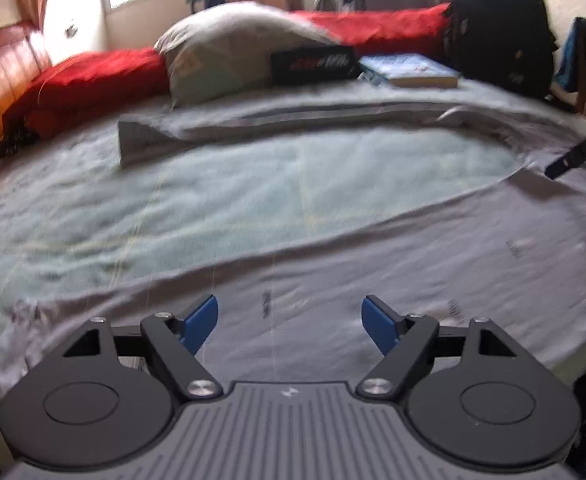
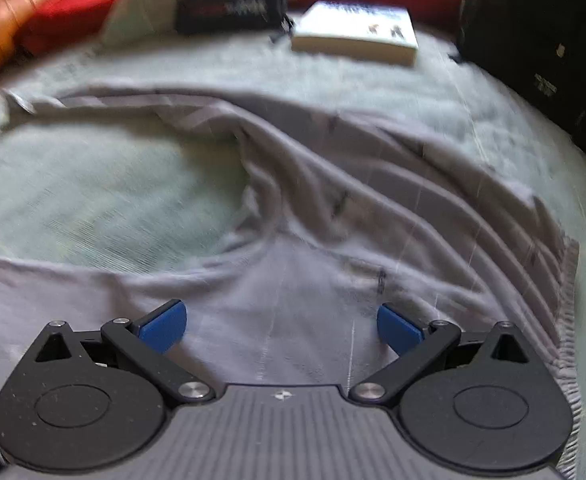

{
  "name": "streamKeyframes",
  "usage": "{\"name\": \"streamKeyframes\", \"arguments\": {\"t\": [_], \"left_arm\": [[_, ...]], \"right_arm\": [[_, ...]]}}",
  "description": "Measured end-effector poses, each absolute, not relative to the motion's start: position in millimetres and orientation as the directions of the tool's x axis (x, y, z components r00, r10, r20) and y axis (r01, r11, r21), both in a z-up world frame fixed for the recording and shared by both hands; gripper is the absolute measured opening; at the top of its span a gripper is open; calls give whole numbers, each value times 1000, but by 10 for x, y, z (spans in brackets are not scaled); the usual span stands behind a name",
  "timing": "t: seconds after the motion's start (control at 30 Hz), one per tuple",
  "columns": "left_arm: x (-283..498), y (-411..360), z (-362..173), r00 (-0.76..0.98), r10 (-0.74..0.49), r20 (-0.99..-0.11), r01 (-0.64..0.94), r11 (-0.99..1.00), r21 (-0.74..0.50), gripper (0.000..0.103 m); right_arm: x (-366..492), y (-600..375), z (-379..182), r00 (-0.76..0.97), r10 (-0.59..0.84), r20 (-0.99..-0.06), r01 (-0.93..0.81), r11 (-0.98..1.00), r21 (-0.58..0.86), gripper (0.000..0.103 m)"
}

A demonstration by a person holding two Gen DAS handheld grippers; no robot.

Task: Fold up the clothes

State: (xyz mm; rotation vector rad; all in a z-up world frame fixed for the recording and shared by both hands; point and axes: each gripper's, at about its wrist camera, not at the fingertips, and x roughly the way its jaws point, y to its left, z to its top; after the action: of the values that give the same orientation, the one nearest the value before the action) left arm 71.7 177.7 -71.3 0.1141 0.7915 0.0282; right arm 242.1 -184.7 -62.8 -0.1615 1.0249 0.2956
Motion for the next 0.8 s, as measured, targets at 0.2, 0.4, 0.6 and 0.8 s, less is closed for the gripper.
{"name": "streamKeyframes", "arguments": {"t": [0.2,0.4,0.6,0.8], "left_arm": [[673,2010,-784,677,74,-732,-49,997,56,87],[592,2133,-671,675,131,-726,-110,991,77,85],[573,1923,-504,728,29,-685,-7,999,36,86],[676,1706,-744,667,48,-743,6,998,70,86]], "right_arm": [[2712,-1725,-717,549,104,-829,-237,971,-35,103],[2643,-1939,-569,568,147,-810,-235,972,12,103],[1896,-2591,-226,593,242,-768,-265,959,98,103],[1376,-3237,-633,575,236,-783,-184,970,157,103]]}}
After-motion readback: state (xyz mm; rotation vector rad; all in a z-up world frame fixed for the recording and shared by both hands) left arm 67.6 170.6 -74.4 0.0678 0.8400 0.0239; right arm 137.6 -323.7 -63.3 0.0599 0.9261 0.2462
